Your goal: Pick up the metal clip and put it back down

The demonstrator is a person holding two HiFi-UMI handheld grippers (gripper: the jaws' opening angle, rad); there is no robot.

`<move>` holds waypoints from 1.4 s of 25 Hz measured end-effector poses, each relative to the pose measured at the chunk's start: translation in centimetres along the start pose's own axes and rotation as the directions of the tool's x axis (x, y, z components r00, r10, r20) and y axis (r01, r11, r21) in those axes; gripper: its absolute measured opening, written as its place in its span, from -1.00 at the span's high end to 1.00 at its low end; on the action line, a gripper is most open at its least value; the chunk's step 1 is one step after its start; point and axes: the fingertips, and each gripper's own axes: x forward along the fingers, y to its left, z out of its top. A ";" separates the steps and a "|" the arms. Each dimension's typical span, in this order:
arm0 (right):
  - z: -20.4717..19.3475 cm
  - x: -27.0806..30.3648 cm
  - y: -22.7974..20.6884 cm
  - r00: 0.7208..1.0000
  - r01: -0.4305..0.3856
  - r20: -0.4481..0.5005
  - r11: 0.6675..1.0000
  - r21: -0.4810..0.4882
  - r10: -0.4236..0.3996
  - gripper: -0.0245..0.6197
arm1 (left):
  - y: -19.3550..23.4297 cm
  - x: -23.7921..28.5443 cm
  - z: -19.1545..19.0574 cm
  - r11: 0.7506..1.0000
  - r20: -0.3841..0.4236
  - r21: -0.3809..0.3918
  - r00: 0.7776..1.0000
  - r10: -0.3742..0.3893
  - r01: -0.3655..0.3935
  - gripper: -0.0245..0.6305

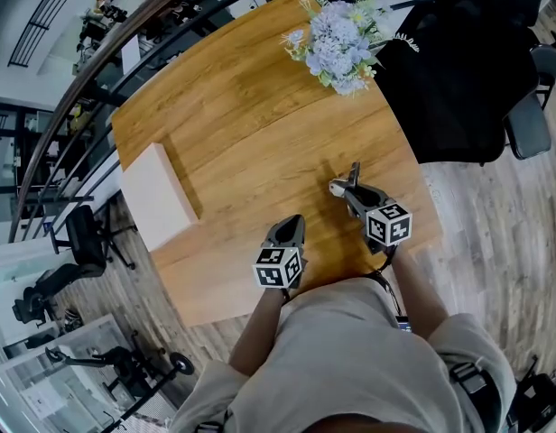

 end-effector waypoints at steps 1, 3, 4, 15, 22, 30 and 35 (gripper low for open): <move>0.0 0.0 -0.1 1.000 0.000 0.002 1.000 0.001 0.000 0.58 | 0.0 0.1 0.0 1.000 0.000 0.000 1.000 0.000 0.000 0.85; 0.0 -0.1 -0.4 1.000 0.001 0.007 1.000 0.010 -0.001 0.58 | -0.1 0.1 -0.2 1.000 -0.002 -0.002 1.000 -0.003 0.003 0.85; -0.1 -0.2 -0.5 1.000 0.003 0.011 1.000 0.017 -0.003 0.58 | -0.1 0.1 -0.3 1.000 -0.003 -0.003 1.000 -0.003 0.003 0.85; -0.1 -1.1 -2.5 0.998 0.043 0.033 0.995 0.085 -0.046 0.50 | -0.2 0.8 -0.7 1.000 -0.027 -0.005 1.000 -0.012 0.012 0.85; -0.7 -1.4 -3.3 0.996 0.092 -0.008 0.993 0.077 -0.092 0.41 | -1.0 0.5 -1.3 1.000 -0.048 0.002 0.999 -0.011 0.011 0.85; -1.3 -0.8 -3.7 0.990 0.127 -0.066 0.992 0.028 -0.125 0.32 | -1.1 -0.5 -2.3 1.000 -0.062 -0.002 0.998 0.014 -0.014 0.85; -1.5 -1.5 -3.7 0.981 0.174 -0.083 0.985 -0.017 -0.175 0.23 | -1.5 -1.5 -1.9 1.000 -0.019 0.007 1.000 0.011 -0.011 0.85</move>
